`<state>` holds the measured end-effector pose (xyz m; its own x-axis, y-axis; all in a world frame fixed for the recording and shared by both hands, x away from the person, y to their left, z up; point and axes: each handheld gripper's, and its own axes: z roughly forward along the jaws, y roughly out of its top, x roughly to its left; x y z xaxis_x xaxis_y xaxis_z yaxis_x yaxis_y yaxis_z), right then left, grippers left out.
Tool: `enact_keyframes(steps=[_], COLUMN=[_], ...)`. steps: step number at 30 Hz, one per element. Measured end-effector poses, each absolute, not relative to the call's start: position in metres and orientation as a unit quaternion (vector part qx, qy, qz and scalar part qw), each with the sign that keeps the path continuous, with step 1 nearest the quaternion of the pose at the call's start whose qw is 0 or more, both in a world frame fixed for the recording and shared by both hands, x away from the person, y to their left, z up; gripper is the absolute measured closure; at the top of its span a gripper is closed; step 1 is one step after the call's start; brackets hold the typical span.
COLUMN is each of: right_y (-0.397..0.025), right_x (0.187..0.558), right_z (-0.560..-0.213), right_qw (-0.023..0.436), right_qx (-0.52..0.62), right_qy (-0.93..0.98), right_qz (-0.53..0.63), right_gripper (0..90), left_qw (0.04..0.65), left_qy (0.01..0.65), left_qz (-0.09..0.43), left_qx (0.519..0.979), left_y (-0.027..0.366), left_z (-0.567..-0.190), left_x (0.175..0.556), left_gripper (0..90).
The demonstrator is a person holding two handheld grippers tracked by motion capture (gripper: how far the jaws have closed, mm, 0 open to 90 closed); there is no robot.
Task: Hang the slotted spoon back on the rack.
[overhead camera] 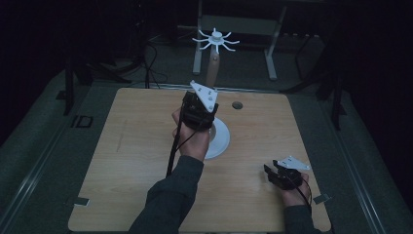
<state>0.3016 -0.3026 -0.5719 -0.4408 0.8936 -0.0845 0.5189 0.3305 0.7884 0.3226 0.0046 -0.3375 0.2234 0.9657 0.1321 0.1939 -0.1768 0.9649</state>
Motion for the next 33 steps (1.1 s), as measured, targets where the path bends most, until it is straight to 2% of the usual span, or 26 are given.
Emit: enact_keyframes(steps=[33], right_y=[-0.303], right_x=[0.301], right_z=[-0.571], right_qw=[0.265], right_qx=[0.457], right_qy=[0.771], right_qz=[0.356], right_gripper=[54.7], left_qw=[0.409], left_qy=[0.469], left_qz=[0.448], left_qx=[0.642], left_y=[-0.004], left_z=[-0.334], left_x=[0.339], left_gripper=[75.0])
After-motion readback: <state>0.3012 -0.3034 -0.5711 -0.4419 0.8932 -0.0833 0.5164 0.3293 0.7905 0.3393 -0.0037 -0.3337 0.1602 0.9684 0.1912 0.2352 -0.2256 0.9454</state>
